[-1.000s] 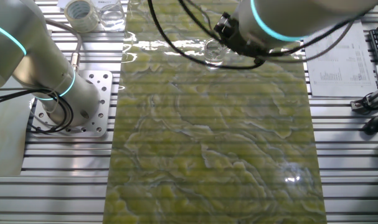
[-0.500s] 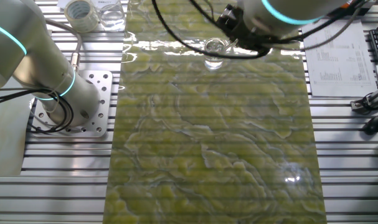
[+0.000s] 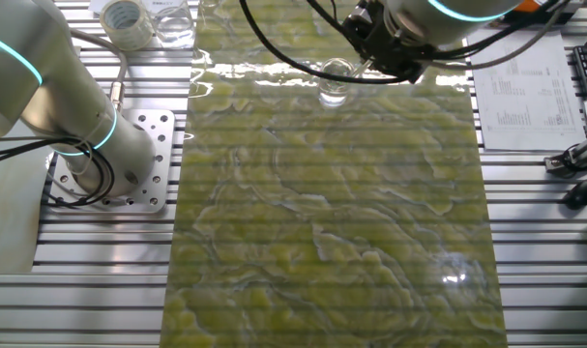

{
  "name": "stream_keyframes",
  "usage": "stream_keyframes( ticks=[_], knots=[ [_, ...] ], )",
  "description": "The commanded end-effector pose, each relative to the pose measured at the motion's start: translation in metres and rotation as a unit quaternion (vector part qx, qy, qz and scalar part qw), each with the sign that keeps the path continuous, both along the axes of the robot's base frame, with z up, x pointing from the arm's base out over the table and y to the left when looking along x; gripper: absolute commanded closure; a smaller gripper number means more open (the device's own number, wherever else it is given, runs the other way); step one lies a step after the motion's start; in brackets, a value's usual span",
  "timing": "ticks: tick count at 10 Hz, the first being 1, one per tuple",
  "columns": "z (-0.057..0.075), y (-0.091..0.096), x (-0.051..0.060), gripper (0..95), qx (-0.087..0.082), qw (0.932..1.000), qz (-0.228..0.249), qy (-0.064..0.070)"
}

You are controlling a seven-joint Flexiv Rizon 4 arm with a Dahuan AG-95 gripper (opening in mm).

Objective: Stir the beaker with a glass rod

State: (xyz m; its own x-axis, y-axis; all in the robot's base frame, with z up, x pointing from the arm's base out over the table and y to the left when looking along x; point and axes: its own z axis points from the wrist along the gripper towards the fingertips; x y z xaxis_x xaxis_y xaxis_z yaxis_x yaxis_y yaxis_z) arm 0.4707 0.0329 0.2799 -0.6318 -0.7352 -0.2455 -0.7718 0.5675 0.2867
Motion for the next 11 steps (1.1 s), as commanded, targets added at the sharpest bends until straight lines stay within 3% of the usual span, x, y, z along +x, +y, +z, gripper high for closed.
stream_keyframes(
  ticks=[1,6,11],
  knots=[
    [0.0021,-0.0004,0.0017,95.0,0.003,0.9999,-0.010,0.010],
    [0.0087,0.0006,0.0042,95.0,0.005,0.9987,-0.042,0.029],
    [0.0092,0.0000,0.0038,95.0,0.008,0.9964,-0.050,0.067]
  ],
)
